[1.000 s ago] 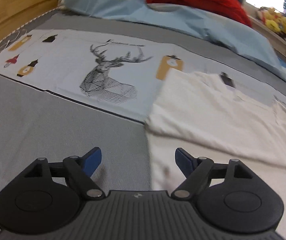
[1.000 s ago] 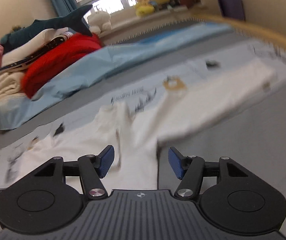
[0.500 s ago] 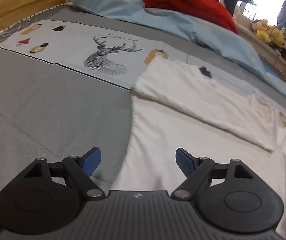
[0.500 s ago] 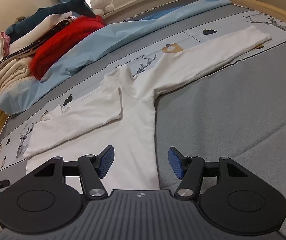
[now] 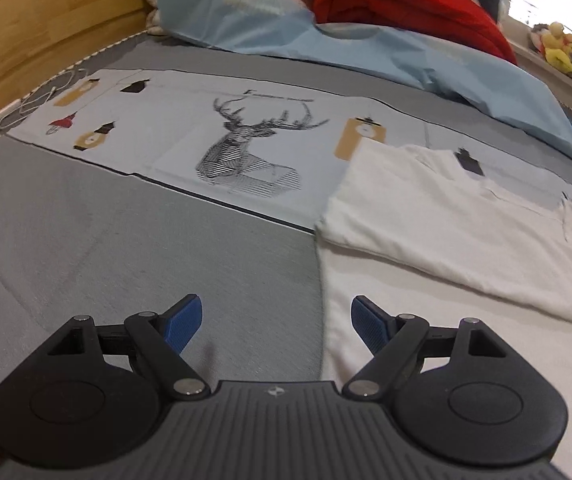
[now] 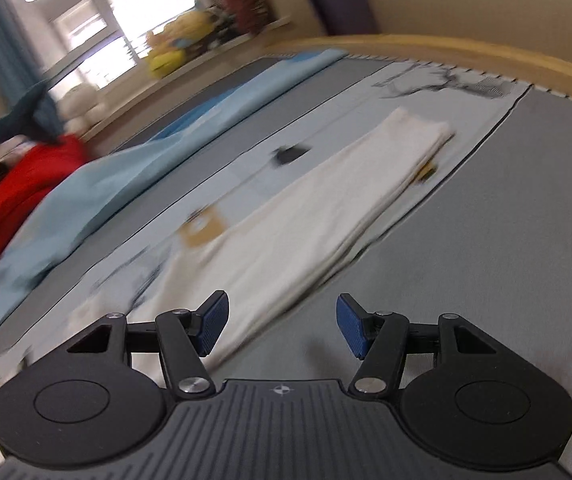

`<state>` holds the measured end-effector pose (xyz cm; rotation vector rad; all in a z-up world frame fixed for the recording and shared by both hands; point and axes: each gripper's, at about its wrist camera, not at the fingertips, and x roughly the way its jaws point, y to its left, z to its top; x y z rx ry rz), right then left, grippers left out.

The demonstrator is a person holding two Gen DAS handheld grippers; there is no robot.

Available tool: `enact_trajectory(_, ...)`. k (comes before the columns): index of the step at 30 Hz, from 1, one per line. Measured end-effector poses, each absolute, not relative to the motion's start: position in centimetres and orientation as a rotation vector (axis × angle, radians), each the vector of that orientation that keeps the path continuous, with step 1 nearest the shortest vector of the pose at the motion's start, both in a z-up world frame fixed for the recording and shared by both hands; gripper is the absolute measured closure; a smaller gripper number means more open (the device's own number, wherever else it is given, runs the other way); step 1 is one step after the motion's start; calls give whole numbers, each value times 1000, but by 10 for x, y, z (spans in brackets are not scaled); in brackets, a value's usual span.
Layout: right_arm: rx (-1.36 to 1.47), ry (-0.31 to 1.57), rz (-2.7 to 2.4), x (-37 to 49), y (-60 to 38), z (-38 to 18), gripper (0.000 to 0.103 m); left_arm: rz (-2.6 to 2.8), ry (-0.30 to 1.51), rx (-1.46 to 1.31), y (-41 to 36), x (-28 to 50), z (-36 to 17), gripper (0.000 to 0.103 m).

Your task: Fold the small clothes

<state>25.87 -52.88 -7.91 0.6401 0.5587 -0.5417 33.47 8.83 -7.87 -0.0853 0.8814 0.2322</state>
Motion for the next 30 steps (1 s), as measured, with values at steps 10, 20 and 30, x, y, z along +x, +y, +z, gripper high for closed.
enact_trajectory(10,861,502,-632,302,-610,-133,41,316,929,-148,117,350,-90,17)
enact_trajectory(20,791,436,-747,336,-618,-145,98,291,919,-57,103,359,-90,17)
enact_trajectory(30,550,354,-732,358,-576,-69,98,430,862,4,137,388,-84,17)
